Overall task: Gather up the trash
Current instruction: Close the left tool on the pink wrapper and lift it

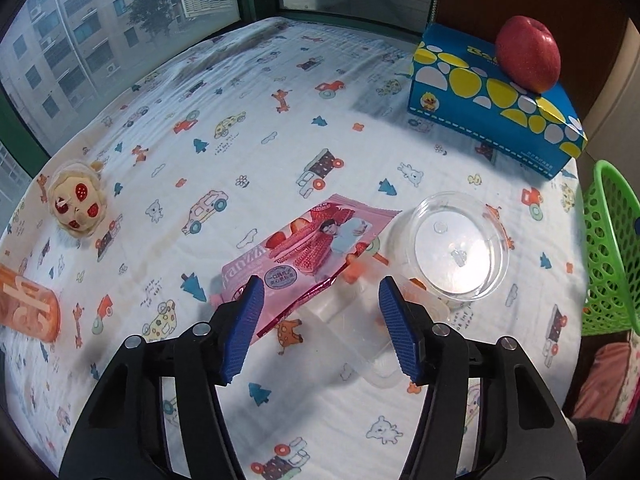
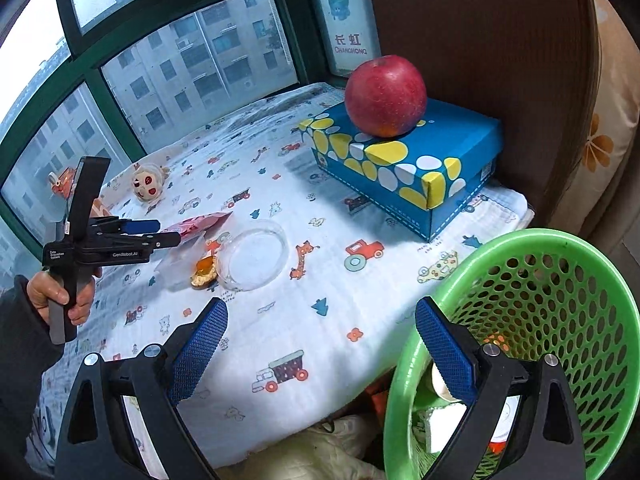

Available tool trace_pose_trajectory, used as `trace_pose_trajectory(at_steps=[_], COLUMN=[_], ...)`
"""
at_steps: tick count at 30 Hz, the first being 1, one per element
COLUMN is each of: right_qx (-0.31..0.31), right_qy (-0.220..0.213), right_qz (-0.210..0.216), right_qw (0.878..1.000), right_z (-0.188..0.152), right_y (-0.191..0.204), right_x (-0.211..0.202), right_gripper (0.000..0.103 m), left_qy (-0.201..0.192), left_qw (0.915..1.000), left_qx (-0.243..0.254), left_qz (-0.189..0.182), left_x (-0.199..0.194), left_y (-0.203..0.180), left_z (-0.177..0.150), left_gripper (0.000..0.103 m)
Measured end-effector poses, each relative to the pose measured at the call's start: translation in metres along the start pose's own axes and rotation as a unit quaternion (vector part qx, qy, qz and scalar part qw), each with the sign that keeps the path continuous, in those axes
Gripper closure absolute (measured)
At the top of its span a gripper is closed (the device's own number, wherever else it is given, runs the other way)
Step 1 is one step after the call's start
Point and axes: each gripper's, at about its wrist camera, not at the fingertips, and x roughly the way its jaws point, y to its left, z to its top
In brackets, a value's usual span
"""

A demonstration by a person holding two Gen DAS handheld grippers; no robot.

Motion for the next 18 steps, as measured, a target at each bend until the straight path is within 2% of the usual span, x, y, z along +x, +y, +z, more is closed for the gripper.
trace_pose_trajectory(at_steps=[7, 10, 14, 18], right_qx=[-0.012, -0.015, -0.02, -0.022], right_qy=[0.011, 0.013, 0.018, 0.019], right_qz=[0.005, 0.006, 0.008, 0.01], right_qw=[1.0, 1.0, 1.0, 1.0], right_z=[0.006, 0.007, 0.006, 0.007], right_y=[0.015, 0.02, 0.025, 0.03], right_x=[0.017, 0.022, 0.027, 0.031], right_gripper=[0.011, 0.011, 0.011, 0.011], left_qy=[0.005, 0.003, 0.001, -0.013], left_qw=[0.9997, 0.9996, 0.9996, 0.9997], left_qx=[0.023, 0.025, 0.025, 0.017], left_qz=[-0.005, -0.01, -0.013, -0.01], left_x=[0.016, 0.019, 0.02, 0.012], left_y=[0.001, 0.0, 0.0, 0.004], left_z=[0.003, 0.002, 0.0, -0.002], left_gripper=[0.056, 0.066, 0.087, 0.092])
